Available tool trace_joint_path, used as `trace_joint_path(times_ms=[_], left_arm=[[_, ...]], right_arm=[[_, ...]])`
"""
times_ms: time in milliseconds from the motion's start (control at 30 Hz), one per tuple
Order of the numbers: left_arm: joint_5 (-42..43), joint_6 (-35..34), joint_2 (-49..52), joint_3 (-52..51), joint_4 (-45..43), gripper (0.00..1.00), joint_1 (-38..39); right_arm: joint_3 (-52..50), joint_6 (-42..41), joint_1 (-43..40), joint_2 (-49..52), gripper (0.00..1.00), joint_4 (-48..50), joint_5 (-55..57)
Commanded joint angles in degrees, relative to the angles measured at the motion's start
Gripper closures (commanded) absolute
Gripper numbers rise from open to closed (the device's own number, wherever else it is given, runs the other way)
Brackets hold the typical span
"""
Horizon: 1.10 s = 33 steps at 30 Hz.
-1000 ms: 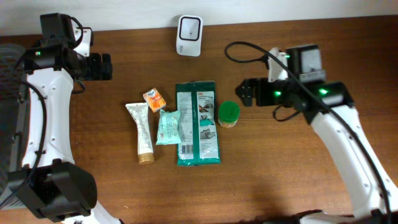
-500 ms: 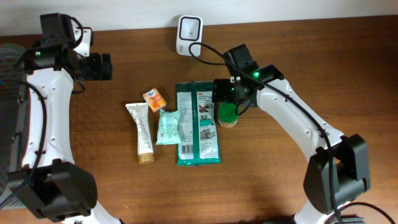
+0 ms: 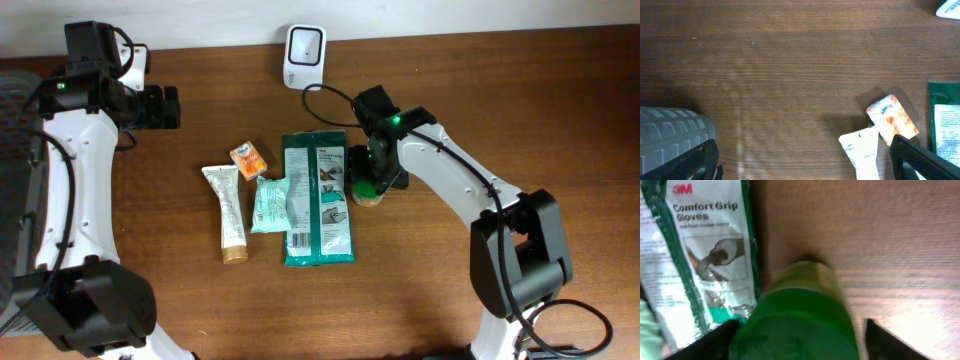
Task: Scan the item barcode
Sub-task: 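Reach the right gripper to the green-lidded jar and grasp it, then lift the jar with the right gripper and hold it under the scanner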
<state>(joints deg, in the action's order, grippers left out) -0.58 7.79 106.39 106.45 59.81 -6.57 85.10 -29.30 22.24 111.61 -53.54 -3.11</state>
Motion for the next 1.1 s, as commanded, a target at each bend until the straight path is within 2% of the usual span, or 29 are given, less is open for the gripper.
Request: trace_joint_path(times_ms=[0,67,100,133,233,267,367,433,533,633,667,700,733,800,867,933,1067], left_arm=[[0.66,0.90,-0.50,0.57,-0.11,0.01,-0.37],[0.63,0.90,-0.50,0.57,-0.11,0.01,-0.37],[0.66,0.90,-0.50,0.57,-0.11,0.01,-0.37],[0.63,0.90,-0.50,0.57,-0.11,0.01,-0.37],[0.63,0.90,-0.50,0.57,-0.11,0.01,-0.37],[0.66,0.90,-0.50,0.57,-0.11,0.01,-0.37],[0.66,0.90,-0.50,0.57,-0.11,0.01,-0.37],[0.66,0.90,-0.50,0.57,-0.13,0.01,-0.37],[0.63,0.90,-0.50,0.57,-0.11,0.01,-0.37],[0.66,0.90,-0.50,0.57,-0.11,0.01,-0.37],[0.63,0.90,-0.50,0.57,-0.11,0.01,-0.37],[0.63,0.90,-0.50,0.57,-0.11,0.01,-0.37],[0.66,0.90,-0.50,0.57,-0.11,0.01,-0.37],[0.63,0.90,-0.50,0.57,-0.11,0.01,-0.37],[0.63,0.90,-0.50,0.57,-0.11,0.01,-0.37],[0.63,0.90,-0.50,0.57,-0.11,0.01,-0.37],[0.63,0.90,-0.50,0.57,-0.11,0.01,-0.37]], right_arm=[[-0.46,4.87,0.17,0.22,0.39,-2.32,-0.76],[1.18,11.19,-0.26,-0.07,0.49,-4.85,-0.72],[2.43,14.51,-0.57,-0.09,0.51,-6.10,-0.72],[3.41,17.86,-0.87,-0.13,0.51,-6.80,-0.70],[6.58,35.47,-2.34,-0.13,0.50,-6.82,-0.72],[6.56,46.47,-2.45,-0.11,0.50,-6.49,-0.72],[6.29,65.22,-2.40,-0.11,0.50,-6.54,-0.72],[6.25,74.88,-2.40,0.09,0.51,-6.73,-0.74],[3.96,84.91,-2.40,0.22,0.51,-7.17,-0.74],[2.89,85.83,-2.40,0.31,0.50,-7.15,-2.10],[2.89,84.37,-2.40,0.31,0.41,-7.08,-3.61],[2.89,80.54,-2.40,0.31,0.27,-6.71,-5.35],[2.91,75.10,-2.40,0.31,0.02,-6.12,-6.43],[2.91,58.25,-2.45,0.31,0.02,-4.52,-6.40],[2.91,52.35,-2.45,0.31,0.02,-4.52,-6.80],[2.89,51.25,-2.45,0.31,0.02,-4.28,-9.14],[1.31,51.91,-2.45,0.31,0.01,-1.40,-6.71]])
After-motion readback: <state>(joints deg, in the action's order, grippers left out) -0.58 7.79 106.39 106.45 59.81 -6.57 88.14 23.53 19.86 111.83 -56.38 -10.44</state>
